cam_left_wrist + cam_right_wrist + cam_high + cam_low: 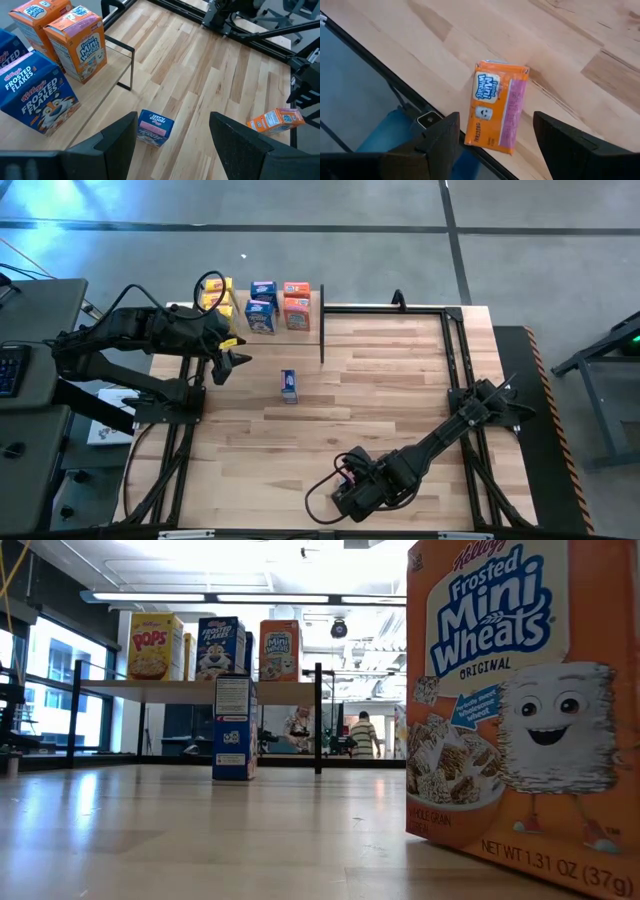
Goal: Stack cereal on shelf
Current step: Put the orange cereal box on the shelf aligned with the other orange cereal boxes
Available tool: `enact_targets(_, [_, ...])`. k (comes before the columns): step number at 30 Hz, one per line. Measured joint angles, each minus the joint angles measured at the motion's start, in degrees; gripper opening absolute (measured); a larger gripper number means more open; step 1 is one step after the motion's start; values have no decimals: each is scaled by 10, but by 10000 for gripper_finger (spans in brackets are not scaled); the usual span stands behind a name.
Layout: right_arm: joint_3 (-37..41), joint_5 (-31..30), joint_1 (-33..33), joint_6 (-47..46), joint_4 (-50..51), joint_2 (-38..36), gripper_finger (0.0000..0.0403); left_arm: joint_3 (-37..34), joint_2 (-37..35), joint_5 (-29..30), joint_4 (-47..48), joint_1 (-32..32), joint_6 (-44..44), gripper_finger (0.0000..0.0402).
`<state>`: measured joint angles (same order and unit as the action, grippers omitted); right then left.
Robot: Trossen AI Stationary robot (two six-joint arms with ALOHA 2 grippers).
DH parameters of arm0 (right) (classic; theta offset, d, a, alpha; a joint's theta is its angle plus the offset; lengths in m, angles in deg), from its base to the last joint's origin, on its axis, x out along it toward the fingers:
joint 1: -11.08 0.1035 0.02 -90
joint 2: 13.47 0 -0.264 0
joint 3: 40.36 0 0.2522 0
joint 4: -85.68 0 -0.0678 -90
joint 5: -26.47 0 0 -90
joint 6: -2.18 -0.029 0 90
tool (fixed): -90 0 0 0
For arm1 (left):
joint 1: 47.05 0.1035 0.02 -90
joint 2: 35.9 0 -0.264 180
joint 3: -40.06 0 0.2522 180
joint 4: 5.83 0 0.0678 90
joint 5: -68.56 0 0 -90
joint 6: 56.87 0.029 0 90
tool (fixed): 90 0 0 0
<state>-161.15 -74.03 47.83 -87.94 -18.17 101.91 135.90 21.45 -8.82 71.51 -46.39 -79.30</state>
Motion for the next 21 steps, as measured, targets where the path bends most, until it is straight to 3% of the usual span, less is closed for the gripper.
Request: enact_targets(21, [0, 30, -1, -10, -8, 44, 246, 0, 0, 0, 0, 0, 0, 239])
